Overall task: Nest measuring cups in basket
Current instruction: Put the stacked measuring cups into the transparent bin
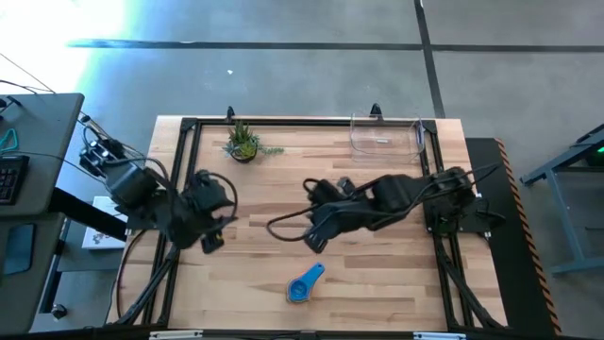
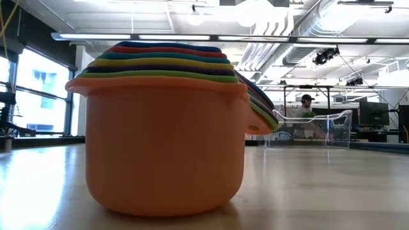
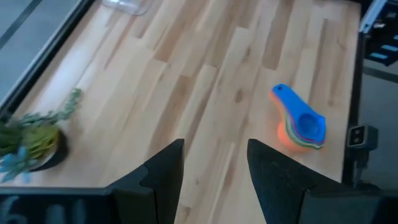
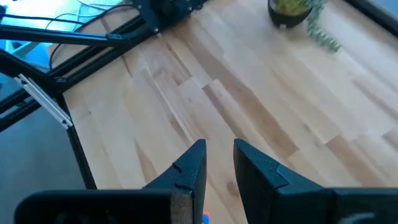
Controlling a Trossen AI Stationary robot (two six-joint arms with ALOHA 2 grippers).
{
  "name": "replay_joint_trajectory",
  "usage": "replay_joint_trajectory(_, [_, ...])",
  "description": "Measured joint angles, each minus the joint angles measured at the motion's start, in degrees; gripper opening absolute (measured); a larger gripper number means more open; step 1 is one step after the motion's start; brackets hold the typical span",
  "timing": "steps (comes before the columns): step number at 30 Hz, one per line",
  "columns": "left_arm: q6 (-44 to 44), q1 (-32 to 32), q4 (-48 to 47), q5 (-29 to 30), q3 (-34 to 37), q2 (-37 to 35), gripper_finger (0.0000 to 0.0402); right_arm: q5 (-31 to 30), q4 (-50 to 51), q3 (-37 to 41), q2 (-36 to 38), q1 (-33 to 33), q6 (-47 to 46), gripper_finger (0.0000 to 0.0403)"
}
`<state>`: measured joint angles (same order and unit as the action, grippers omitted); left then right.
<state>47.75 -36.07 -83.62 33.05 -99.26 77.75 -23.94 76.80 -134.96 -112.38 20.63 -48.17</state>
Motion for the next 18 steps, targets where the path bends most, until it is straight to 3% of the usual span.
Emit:
replay_joint_trajectory(11, [-3.5, -2.6, 10.8, 0.0, 0.0, 9.2, 0.0168, -3.7, 7.5, 0.0, 7.0, 0.0, 2.2, 0.0073])
replay_joint_trajectory(18, [-1.3, -4.3, 15.3, -1.3, 0.0, 14.9, 0.0168, -4.8, 9.5, 0.0, 9.0, 0.0, 4.7, 0.0073])
